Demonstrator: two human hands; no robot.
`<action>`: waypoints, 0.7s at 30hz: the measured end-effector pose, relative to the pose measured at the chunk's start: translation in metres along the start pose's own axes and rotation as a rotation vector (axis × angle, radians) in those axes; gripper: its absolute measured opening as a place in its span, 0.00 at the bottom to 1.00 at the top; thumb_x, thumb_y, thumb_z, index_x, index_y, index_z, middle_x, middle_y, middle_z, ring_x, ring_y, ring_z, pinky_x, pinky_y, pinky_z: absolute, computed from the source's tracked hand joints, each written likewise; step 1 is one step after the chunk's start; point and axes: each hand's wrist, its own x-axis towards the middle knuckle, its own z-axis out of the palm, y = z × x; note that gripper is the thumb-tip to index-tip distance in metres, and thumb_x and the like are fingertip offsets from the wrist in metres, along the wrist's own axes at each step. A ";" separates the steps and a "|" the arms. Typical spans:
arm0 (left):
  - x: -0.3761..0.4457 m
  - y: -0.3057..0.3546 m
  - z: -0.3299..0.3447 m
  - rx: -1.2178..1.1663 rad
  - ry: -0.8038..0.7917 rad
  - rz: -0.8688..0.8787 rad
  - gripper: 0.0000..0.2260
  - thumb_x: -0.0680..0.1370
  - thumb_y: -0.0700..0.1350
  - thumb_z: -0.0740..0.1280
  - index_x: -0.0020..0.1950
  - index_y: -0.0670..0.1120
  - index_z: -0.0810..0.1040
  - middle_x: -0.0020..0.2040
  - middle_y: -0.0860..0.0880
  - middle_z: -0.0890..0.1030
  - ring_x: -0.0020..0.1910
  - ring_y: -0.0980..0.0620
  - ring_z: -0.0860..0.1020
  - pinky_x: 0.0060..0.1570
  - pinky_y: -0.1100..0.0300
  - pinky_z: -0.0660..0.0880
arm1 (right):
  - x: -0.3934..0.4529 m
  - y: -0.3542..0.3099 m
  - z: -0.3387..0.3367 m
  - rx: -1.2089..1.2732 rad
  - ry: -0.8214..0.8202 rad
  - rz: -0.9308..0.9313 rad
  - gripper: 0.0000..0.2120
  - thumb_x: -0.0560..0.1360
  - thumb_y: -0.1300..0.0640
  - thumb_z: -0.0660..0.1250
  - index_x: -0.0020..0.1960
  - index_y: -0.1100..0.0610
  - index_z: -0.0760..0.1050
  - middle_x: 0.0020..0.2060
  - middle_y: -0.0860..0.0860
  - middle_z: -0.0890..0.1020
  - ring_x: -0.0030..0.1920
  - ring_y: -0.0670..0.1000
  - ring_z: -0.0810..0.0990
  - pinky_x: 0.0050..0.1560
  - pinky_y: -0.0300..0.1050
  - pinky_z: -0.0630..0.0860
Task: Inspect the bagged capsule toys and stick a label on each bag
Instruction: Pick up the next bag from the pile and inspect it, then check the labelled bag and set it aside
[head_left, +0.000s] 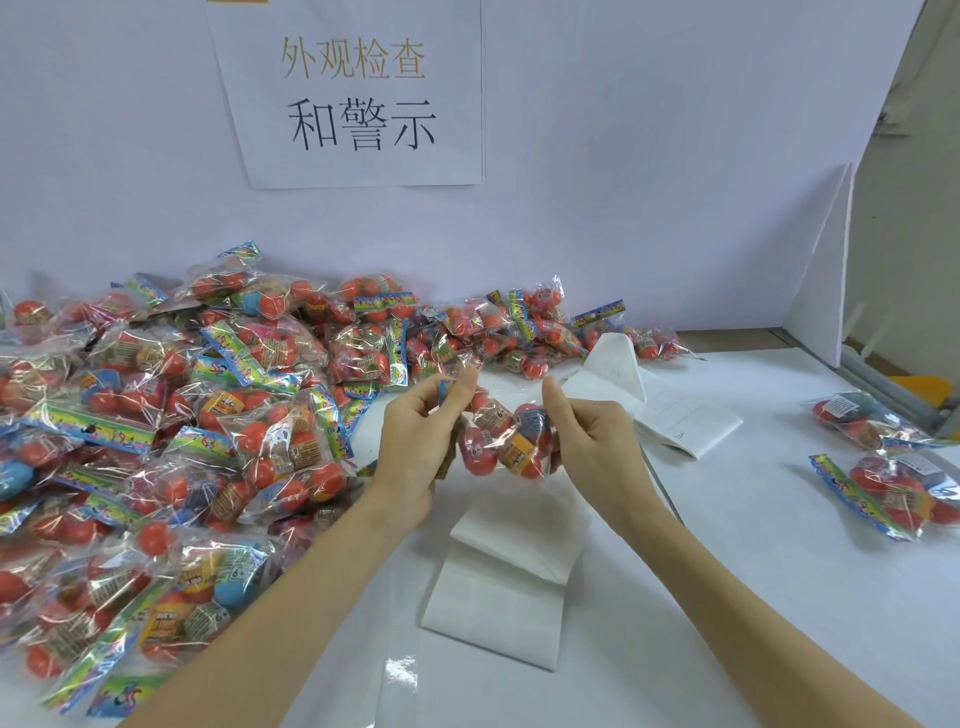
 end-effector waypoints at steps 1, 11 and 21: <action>-0.001 -0.001 0.001 0.042 -0.009 0.021 0.21 0.74 0.62 0.72 0.46 0.44 0.84 0.38 0.43 0.79 0.34 0.45 0.75 0.39 0.54 0.74 | 0.001 0.002 0.000 0.003 0.027 0.010 0.33 0.86 0.47 0.60 0.24 0.57 0.72 0.21 0.47 0.75 0.22 0.47 0.71 0.30 0.39 0.70; -0.001 -0.009 0.002 0.045 -0.057 0.169 0.24 0.77 0.47 0.77 0.69 0.60 0.74 0.67 0.43 0.80 0.62 0.38 0.82 0.65 0.39 0.77 | 0.001 -0.006 -0.004 0.330 -0.241 0.254 0.30 0.84 0.39 0.57 0.58 0.65 0.81 0.44 0.58 0.88 0.42 0.57 0.87 0.43 0.48 0.84; 0.007 -0.002 -0.013 0.139 0.061 0.277 0.05 0.80 0.37 0.72 0.51 0.46 0.80 0.36 0.38 0.81 0.31 0.44 0.79 0.40 0.54 0.80 | -0.006 0.002 -0.018 -0.448 -0.824 0.086 0.67 0.63 0.33 0.81 0.84 0.42 0.36 0.63 0.36 0.72 0.55 0.27 0.70 0.56 0.27 0.69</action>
